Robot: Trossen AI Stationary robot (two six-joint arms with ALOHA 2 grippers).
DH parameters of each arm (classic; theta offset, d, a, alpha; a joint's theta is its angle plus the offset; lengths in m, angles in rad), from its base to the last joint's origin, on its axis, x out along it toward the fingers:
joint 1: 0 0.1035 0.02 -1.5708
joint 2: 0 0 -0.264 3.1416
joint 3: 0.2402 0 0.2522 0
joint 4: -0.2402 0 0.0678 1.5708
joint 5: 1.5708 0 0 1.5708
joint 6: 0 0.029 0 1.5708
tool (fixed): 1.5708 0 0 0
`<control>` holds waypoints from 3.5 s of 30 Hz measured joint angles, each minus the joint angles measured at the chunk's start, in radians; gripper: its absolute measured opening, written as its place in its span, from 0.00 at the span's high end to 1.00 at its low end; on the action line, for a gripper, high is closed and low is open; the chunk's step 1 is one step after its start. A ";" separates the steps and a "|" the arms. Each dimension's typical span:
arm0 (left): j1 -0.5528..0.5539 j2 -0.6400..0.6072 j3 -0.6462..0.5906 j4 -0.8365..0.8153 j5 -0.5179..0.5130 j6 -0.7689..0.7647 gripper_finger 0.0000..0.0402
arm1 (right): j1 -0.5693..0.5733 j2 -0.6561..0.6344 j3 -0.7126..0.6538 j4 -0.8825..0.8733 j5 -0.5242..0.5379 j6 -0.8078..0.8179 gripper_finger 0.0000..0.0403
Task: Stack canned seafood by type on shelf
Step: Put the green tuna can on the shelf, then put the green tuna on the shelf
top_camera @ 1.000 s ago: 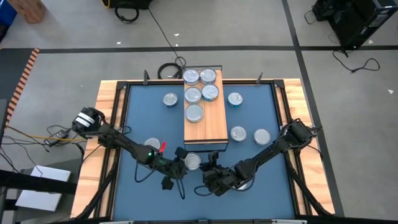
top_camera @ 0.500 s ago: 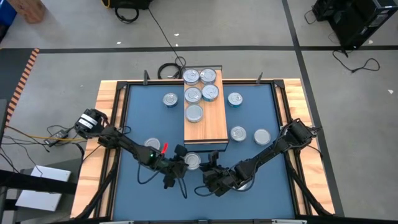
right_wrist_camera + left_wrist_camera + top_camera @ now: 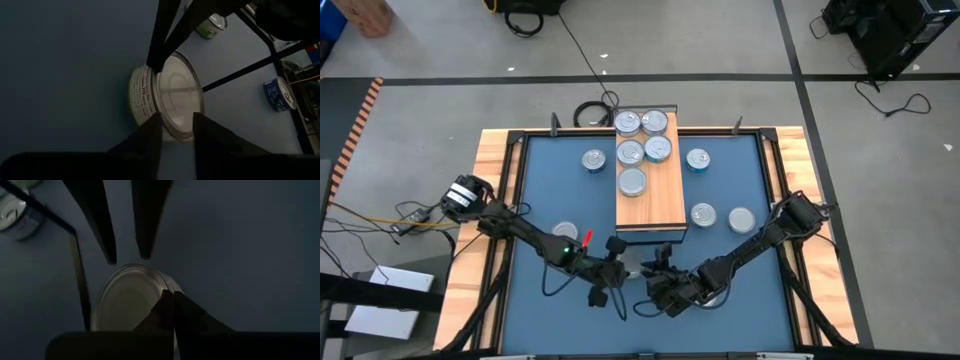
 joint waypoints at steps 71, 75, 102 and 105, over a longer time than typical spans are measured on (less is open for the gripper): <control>0.006 0.104 0.088 -0.123 -0.103 -0.052 0.99 | 0.033 0.001 0.000 -0.008 0.028 0.089 0.32; 0.016 0.105 0.136 -0.116 -0.057 -0.101 1.00 | 0.033 0.001 0.000 -0.009 0.024 0.090 0.31; 0.057 0.100 0.169 0.017 -0.032 -0.212 1.00 | 0.035 0.001 0.000 -0.129 0.099 -0.113 0.26; 0.059 0.100 0.170 0.031 -0.025 -0.212 1.00 | 0.035 0.001 0.000 -0.129 0.098 -0.111 0.33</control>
